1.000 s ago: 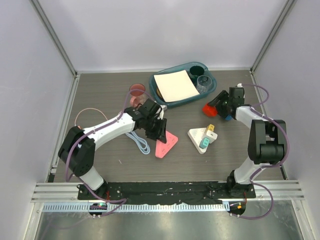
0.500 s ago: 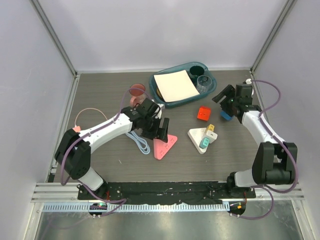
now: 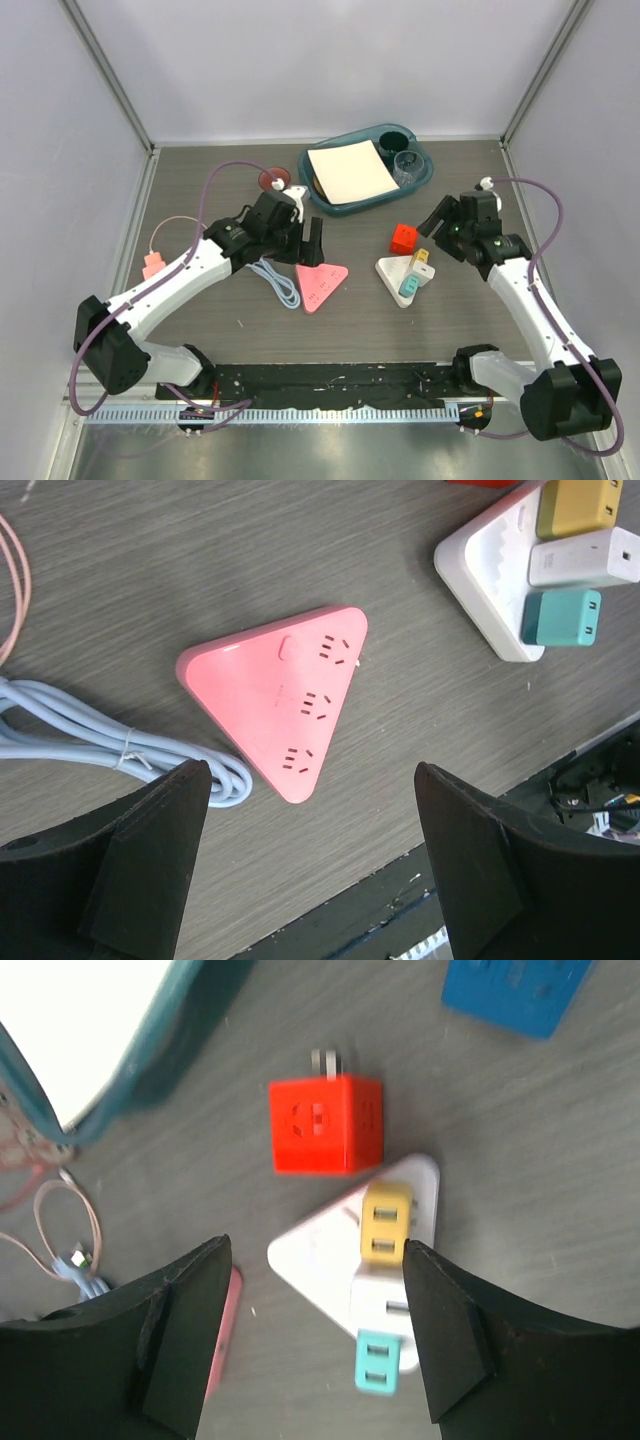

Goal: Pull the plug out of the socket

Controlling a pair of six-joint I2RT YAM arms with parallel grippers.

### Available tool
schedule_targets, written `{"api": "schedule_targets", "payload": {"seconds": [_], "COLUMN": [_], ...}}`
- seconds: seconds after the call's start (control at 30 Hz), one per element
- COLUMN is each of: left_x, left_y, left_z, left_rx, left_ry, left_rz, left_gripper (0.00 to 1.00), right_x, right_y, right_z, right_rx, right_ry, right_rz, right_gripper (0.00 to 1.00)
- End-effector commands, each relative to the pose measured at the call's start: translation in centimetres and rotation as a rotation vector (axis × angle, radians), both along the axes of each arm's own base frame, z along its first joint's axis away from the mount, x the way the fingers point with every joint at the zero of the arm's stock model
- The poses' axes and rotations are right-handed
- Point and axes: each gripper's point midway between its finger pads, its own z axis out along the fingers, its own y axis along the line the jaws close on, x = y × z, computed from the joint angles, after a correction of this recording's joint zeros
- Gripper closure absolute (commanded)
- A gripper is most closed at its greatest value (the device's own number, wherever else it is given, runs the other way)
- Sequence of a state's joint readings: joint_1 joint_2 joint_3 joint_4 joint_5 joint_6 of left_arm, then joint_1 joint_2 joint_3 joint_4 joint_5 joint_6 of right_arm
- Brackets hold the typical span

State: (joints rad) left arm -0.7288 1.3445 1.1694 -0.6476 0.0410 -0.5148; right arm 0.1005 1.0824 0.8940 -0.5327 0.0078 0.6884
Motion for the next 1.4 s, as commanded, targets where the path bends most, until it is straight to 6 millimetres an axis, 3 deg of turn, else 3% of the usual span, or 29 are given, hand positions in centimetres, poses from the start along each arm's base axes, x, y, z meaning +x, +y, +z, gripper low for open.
{"api": "schedule_targets", "payload": {"seconds": [0.0,0.2,0.3,0.5,0.57,0.83,1.2,1.3,1.37], "left_x": [0.9,0.9,0.7,0.3,0.2,0.1,-0.3,-0.3,-0.2], "left_y": [0.9,1.1,0.7,0.1,0.0,0.0,-0.5,-0.5,-0.5], "left_z": [0.5,0.3,0.2,0.0,-0.1,0.0,-0.3,-0.5,-0.6], "left_rx": [0.018,0.031,0.020,0.003,0.001,-0.012,-0.029,-0.027,-0.026], "left_ry": [-0.055,-0.045,-0.033,0.001,0.005,0.013,0.039,0.045,0.046], "left_rz": [0.043,0.054,0.039,0.009,0.005,0.005,-0.016,-0.018,-0.016], "left_gripper": [0.14,0.12,0.11,0.11,0.11,0.12,0.12,0.12,0.12], "right_x": [-3.6,-6.1,-7.3,-8.4,-8.3,-8.1,-7.4,-7.4,-7.2], "right_y": [1.4,4.0,5.7,6.0,6.0,6.4,6.5,6.4,6.5], "right_z": [-0.5,-0.9,-2.2,-4.2,-4.2,-7.6,-9.8,-10.1,-10.1], "right_rx": [-0.062,-0.072,-0.077,-0.123,-0.139,-0.163,-0.172,-0.189,-0.193], "right_ry": [0.067,0.077,0.090,0.137,0.135,0.186,0.180,0.185,0.181], "right_rz": [0.012,0.026,0.061,0.036,0.036,0.041,0.033,0.038,0.050], "right_gripper": [0.25,0.27,0.28,0.29,0.29,0.31,0.45,0.54,0.66]}}
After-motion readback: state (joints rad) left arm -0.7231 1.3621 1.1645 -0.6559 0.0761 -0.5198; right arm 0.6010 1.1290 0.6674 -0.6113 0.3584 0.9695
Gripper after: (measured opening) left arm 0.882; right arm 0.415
